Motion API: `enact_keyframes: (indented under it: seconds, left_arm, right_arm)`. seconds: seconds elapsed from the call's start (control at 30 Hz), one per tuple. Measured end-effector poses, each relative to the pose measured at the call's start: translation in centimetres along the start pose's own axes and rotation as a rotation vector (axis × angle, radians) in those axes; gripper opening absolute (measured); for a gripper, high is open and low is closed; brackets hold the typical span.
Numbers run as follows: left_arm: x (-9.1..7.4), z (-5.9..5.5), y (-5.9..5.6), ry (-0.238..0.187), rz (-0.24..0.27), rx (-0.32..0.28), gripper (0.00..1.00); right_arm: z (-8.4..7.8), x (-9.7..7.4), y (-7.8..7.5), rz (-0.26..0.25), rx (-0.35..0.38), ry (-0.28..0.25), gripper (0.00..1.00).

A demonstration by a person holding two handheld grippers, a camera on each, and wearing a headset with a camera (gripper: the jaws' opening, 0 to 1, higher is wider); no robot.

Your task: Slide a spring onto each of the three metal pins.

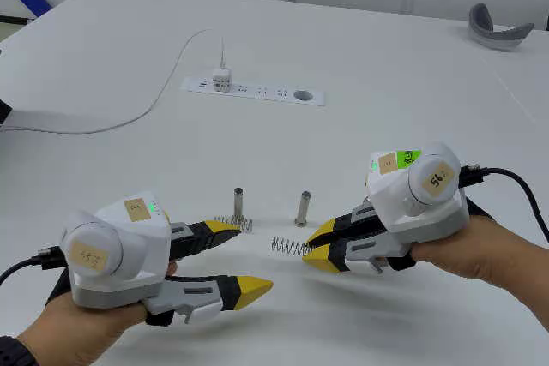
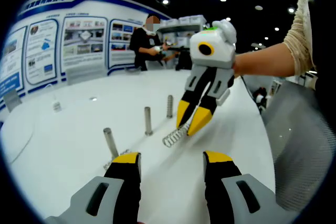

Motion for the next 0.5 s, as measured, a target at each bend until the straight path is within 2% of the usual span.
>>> enact_keyframes:
  seconds: [0.5]
  left_arm:
    - [0.8,0.5,-0.9,0.008,-0.051,0.078,0.31]
  right_arm:
    - [1.0,-0.2,1.7,0.090,-0.083,0.029,0.11]
Point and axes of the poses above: the centre of the closed fingertips' face, and the gripper's own axes: x roughly forward along the fingers, y roughly to its left, z roughly out of its top, the point moved 3 cm from there along -x, roughly backward along the fingers, and after that the axes turned 11 degrees about -z, right-handed, at the moved point
